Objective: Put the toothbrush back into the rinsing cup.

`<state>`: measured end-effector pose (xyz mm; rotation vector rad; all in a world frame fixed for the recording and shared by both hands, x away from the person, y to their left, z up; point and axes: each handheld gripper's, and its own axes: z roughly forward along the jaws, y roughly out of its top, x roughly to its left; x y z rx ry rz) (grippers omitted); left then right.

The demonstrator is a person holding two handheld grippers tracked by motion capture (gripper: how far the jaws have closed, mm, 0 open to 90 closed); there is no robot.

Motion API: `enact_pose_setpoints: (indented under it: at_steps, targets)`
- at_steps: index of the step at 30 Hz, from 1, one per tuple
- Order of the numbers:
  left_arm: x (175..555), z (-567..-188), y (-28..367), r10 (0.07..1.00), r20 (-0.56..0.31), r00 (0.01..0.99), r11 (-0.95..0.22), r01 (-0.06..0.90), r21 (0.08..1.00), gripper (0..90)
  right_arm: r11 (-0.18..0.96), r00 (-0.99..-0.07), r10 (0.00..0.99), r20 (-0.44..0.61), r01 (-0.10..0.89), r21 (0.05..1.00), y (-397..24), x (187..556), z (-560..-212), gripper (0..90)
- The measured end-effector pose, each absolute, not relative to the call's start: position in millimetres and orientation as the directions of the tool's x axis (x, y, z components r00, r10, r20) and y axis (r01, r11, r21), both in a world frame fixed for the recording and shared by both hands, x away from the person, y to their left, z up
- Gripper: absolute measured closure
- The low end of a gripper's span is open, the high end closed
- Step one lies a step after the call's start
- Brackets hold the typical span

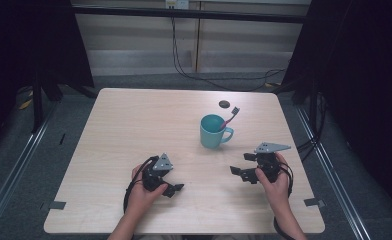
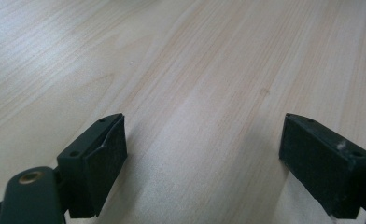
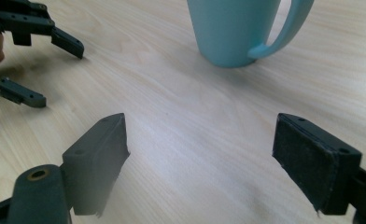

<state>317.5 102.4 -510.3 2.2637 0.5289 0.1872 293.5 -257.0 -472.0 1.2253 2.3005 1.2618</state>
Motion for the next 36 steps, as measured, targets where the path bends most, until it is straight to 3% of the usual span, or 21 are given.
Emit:
enact_pose_setpoints:
  at_steps: [36]
  targets:
    - [317,-510,102,0.431,-0.031,0.902,-0.603,0.314,0.734,14.9,0.379,-0.607,0.790,0.082,0.589,0.714,-263,280,-507,18.7]
